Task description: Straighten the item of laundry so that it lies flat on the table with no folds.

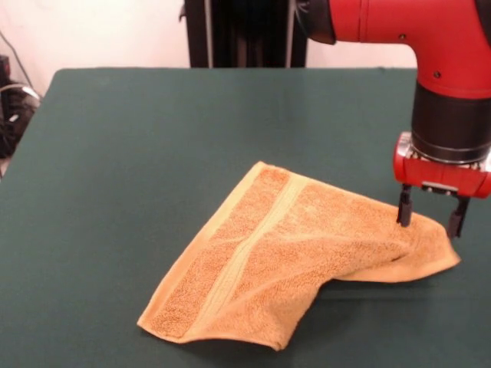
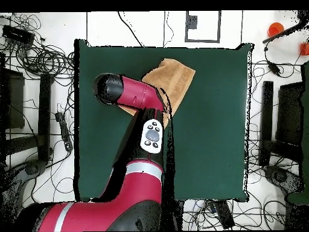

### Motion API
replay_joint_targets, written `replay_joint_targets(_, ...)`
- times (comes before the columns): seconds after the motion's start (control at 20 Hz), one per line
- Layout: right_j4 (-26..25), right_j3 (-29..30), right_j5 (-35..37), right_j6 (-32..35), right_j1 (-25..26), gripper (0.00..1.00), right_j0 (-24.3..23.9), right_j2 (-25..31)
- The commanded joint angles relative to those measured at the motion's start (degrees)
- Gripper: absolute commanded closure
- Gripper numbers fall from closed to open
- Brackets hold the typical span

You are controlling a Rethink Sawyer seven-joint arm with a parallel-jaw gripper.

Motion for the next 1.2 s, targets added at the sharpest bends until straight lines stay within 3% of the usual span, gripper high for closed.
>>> replay_joint_targets(0.05,1.84,1.44,3.11,15.45,2.92,0.00,1.85,3.09)
replay_joint_targets(0.4,3.41,3.08,1.44,17.90,2.47,0.00,1.91,3.29)
replay_joint_targets(0.6,-0.89,1.81,4.91,10.92,2.14,0.00,0.73,2.27)
replay_joint_targets(0.9,-3.23,4.69,9.66,7.02,-2.08,0.00,-1.72,2.06)
replay_joint_targets(1.2,-4.44,6.38,9.77,5.65,-3.94,0.00,-3.98,3.03)
